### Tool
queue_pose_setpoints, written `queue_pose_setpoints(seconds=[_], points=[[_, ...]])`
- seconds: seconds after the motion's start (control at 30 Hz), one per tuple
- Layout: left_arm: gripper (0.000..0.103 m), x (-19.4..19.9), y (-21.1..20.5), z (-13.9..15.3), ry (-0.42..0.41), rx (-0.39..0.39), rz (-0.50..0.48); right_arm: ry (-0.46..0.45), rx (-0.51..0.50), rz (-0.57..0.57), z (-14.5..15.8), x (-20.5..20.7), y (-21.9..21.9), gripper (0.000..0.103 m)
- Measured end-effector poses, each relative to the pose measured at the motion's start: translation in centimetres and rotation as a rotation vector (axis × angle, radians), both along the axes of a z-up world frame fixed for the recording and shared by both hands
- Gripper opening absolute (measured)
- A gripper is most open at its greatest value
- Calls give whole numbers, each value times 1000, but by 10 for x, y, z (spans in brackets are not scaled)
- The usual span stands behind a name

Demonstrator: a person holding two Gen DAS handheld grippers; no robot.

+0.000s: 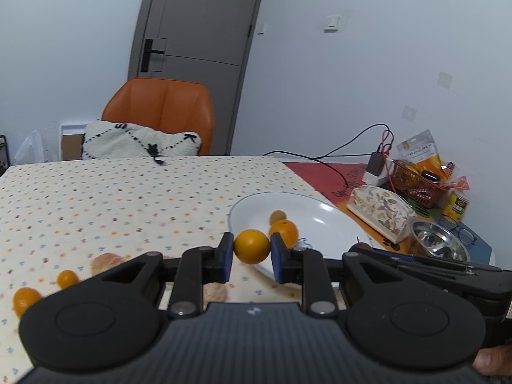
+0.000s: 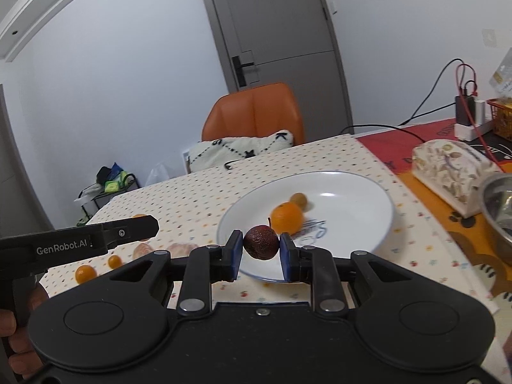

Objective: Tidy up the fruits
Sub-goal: 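Carry both fruits over the white plate and open both tools to release them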

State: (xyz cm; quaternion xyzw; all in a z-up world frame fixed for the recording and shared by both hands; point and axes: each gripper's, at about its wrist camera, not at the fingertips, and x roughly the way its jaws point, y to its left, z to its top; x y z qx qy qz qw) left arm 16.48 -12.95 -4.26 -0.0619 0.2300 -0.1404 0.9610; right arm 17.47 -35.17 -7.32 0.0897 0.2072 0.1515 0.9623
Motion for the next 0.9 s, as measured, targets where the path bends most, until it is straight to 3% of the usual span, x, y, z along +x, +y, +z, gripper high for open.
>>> queue_pose_setpoints(seconds=[0.9], points=[[25,50,-59,-27,72,17,-85,26,5,-84,-18,23,-36,23]])
